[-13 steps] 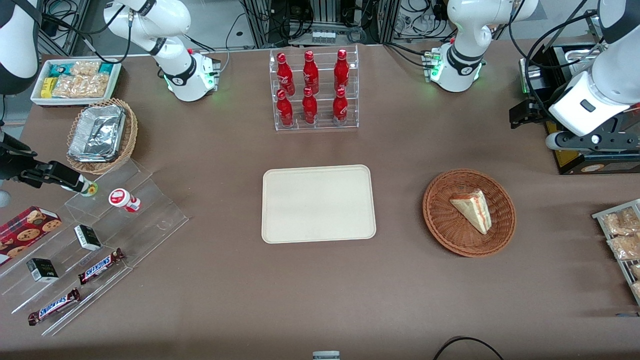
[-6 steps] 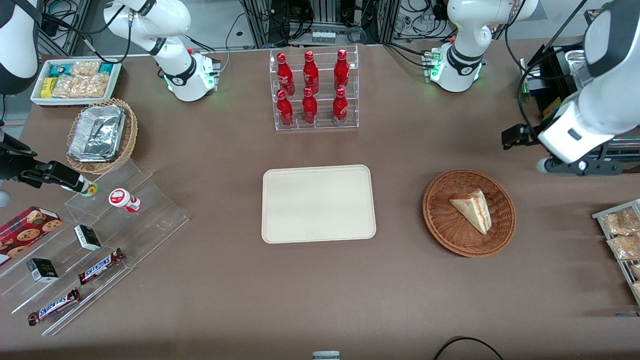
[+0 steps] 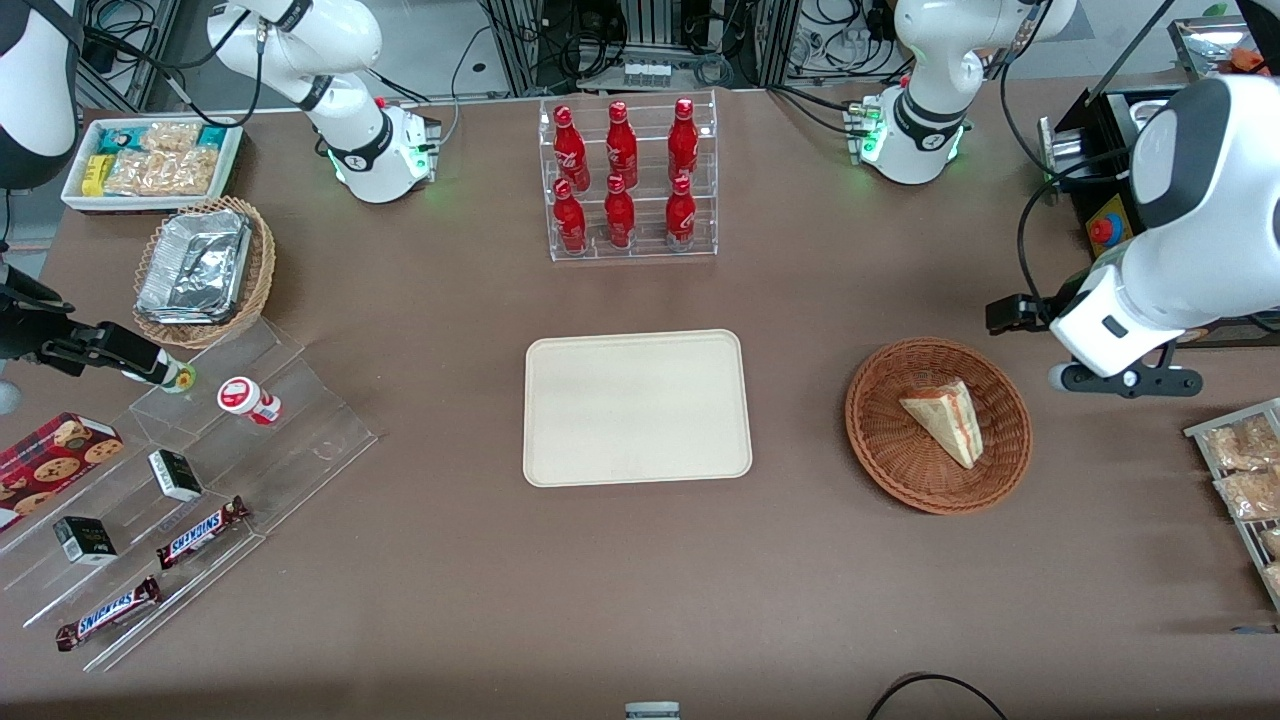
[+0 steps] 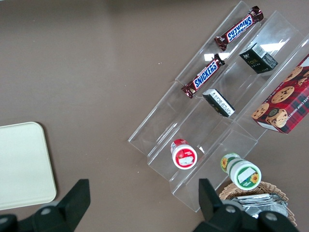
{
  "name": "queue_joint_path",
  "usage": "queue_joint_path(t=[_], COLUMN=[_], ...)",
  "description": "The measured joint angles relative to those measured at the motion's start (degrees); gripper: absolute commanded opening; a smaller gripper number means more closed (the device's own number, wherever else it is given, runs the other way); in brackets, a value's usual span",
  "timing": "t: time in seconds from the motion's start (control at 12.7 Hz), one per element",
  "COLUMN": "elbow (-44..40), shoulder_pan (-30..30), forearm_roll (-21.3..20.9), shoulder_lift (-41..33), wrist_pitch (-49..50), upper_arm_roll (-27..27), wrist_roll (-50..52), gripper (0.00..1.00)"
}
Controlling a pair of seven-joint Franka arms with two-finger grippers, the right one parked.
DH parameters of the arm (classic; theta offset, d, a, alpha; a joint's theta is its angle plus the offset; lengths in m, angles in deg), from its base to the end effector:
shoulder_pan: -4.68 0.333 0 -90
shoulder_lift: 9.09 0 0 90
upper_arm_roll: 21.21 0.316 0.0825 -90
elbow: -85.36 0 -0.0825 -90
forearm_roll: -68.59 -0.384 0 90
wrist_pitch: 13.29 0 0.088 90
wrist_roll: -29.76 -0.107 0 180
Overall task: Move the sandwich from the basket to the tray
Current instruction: 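Move the left gripper over the sandwich in the wicker basket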
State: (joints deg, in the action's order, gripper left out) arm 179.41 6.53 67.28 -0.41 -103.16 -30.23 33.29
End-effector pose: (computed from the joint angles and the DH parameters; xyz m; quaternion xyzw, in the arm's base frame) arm 0.5800 -0.0653 0.5059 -0.9933 0.0332 0.1106 0.0099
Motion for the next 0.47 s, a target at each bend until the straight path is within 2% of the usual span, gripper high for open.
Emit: queue_joint_path(t=[0.47], elbow=[11.34], shoulder_pan=[0.94], forearm_roll=[-0.01], shoulder_lift=[0.47], wrist_pitch=[-13.50], upper_arm_roll=[0.20], wrist_roll=[0.00], gripper=[1.00])
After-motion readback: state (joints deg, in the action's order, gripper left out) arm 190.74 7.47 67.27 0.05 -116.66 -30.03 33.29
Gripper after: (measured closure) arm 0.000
